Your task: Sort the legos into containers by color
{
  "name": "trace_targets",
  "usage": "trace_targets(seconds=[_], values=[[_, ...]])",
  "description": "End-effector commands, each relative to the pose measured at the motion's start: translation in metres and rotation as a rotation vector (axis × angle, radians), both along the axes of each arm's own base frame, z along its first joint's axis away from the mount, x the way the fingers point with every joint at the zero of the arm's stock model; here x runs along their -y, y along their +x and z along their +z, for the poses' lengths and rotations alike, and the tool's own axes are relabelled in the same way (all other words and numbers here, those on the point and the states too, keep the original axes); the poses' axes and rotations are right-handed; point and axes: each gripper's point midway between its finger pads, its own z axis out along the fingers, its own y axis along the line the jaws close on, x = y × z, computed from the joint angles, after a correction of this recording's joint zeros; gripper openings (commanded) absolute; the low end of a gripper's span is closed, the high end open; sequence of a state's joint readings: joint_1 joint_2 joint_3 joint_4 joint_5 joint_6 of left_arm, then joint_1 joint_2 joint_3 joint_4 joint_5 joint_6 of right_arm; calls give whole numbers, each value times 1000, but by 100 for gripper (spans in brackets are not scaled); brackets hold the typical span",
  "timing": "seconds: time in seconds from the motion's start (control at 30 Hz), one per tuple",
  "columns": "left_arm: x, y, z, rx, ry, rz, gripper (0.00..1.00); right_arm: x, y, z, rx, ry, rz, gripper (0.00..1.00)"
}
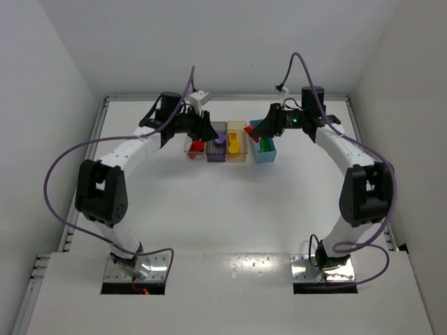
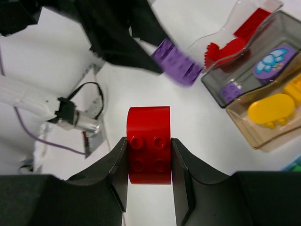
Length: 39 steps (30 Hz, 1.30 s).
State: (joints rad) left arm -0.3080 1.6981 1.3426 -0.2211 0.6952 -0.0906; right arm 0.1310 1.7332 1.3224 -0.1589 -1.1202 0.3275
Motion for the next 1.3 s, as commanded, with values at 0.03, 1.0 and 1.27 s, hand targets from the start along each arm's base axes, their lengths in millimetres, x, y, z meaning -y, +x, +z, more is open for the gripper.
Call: trace_targets(seconds=[0.03, 1.0, 1.27], values=[[-13, 58, -19, -4, 81, 251, 6, 7, 7, 21, 168, -90, -66, 0], [-15, 67, -8, -68, -49, 391, 71, -4, 46, 12, 142, -335, -339, 0], [-101, 69, 87, 64, -186, 602, 81, -77, 57, -5, 147, -376, -302, 0]])
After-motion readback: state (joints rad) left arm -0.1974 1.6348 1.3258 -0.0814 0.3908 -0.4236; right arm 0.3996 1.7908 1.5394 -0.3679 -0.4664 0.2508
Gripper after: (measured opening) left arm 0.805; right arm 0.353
